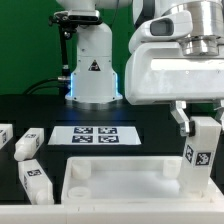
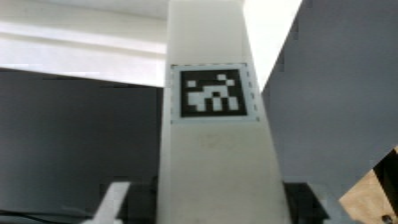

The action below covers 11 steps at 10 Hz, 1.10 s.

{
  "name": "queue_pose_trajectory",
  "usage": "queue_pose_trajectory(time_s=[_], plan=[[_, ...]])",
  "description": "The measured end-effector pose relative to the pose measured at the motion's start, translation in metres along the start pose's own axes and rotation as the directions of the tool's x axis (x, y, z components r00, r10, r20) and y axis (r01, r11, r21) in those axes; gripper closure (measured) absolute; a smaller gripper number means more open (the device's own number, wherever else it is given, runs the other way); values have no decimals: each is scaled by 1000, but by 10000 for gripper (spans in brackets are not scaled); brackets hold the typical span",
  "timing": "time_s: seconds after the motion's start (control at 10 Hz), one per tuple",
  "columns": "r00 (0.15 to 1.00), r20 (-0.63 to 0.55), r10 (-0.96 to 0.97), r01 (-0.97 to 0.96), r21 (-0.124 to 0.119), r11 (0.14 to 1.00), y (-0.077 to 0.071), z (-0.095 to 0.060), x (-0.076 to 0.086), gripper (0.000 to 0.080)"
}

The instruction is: Assemble desk

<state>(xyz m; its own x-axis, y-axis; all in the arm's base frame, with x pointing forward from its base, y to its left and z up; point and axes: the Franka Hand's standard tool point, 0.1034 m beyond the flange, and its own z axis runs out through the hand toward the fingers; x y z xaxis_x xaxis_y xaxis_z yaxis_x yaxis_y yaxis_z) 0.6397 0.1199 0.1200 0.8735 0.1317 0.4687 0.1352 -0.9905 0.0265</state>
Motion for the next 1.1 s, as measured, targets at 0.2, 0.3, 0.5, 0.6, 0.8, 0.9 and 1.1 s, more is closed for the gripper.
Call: queue_pose_trajectory(time_s=[0.2, 0.3, 0.5, 0.6, 0.8, 0.9, 1.1], plan=[[1000, 0, -4, 4, -2, 1000, 0, 0, 0, 428], [1000, 0, -5, 5, -2, 1000, 0, 0, 0, 281], [1000, 9, -1, 1, -2, 1000, 1, 0, -1, 177], [998, 54, 24, -24, 0, 1000, 3, 1, -1, 156], [994, 61, 90, -90, 0, 996, 10, 1, 1, 151], [981, 155, 114, -116, 2, 993, 10, 4, -7, 151], [938, 321, 134, -142, 3, 990, 10, 3, -6, 150]])
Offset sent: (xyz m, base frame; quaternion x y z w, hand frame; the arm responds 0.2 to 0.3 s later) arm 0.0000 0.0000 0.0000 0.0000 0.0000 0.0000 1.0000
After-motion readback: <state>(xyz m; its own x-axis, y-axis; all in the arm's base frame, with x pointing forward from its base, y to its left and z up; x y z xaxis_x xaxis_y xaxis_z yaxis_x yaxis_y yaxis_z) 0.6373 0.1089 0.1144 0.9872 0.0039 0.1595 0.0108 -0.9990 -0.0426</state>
